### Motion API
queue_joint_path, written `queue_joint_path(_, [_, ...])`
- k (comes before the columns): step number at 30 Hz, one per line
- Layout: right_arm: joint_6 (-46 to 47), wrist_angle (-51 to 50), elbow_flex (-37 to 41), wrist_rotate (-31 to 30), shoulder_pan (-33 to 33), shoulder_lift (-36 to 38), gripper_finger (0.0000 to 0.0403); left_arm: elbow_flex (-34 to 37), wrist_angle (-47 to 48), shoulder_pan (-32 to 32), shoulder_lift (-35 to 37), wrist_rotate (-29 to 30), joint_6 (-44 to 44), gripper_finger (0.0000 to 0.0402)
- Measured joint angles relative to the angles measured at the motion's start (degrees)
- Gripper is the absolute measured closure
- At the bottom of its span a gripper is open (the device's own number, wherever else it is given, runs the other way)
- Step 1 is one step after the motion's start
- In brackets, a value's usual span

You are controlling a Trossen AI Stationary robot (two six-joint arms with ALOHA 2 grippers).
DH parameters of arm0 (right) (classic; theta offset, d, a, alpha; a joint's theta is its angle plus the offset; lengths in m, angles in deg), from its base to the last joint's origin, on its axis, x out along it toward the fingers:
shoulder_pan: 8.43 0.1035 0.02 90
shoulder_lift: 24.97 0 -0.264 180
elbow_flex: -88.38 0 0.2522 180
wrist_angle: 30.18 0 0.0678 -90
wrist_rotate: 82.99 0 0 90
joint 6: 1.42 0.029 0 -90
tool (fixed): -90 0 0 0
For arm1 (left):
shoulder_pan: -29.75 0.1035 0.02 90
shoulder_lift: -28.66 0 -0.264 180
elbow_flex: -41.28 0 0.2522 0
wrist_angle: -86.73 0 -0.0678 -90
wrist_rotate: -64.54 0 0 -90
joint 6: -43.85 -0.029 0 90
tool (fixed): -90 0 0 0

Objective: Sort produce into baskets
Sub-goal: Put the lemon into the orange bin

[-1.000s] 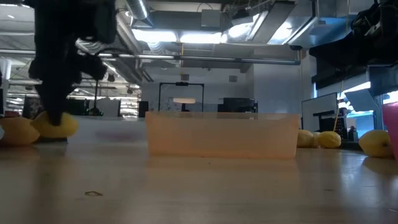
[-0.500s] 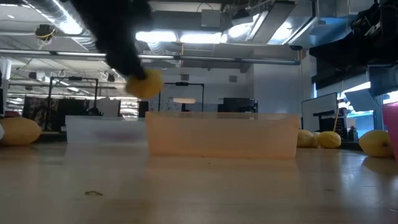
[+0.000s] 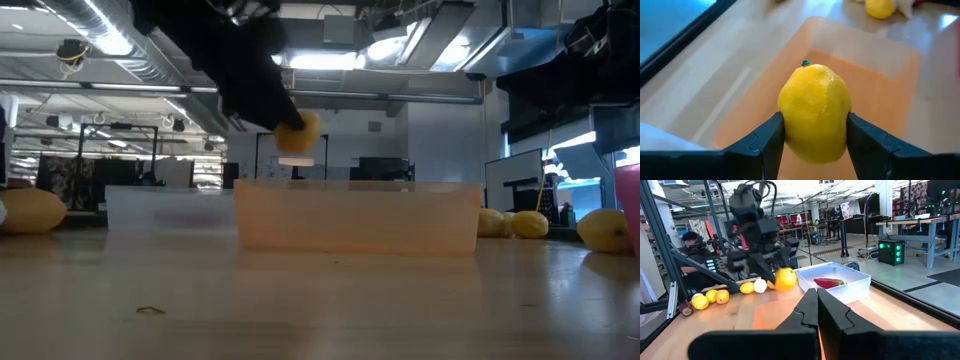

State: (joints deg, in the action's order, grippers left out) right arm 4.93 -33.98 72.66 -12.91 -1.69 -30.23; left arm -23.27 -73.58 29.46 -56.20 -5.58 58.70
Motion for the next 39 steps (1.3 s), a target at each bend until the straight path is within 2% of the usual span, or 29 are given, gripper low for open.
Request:
queue_joint_path(4, [0.0, -0.1, 0.0, 0.0, 0.0, 0.0, 0.0398, 0.0, -2.9, 2.4, -3.9, -0.1, -2.3, 0.0217])
queue_joint_path(9, [0.0, -0.4, 0.0, 0.0, 0.0, 0.0, 0.0398, 0.0, -1.9, 5.1, -7.0, 0.0, -1.6, 0.0217])
queue_joint_path(20, [0.0, -1.1, 0.0, 0.0, 0.0, 0.0, 0.0398, 0.0, -0.3, 7.3, -8.6, -0.5, 0.6, 0.0215])
queue_joint_path(26, [0.0, -1.1, 0.0, 0.0, 0.0, 0.0, 0.0398, 0.0, 1.4, 8.5, -8.6, -4.0, 1.9, 0.0167])
queue_joint_path(31, [0.0, -1.1, 0.0, 0.0, 0.0, 0.0, 0.0398, 0.0, 1.4, 9.0, -8.5, -4.2, 1.7, 0.0132])
queue_joint_path(39, [0.7, -1.1, 0.0, 0.0, 0.0, 0.0, 0.0398, 0.0, 1.5, 7.6, -5.0, -4.2, 0.2, 0.0130])
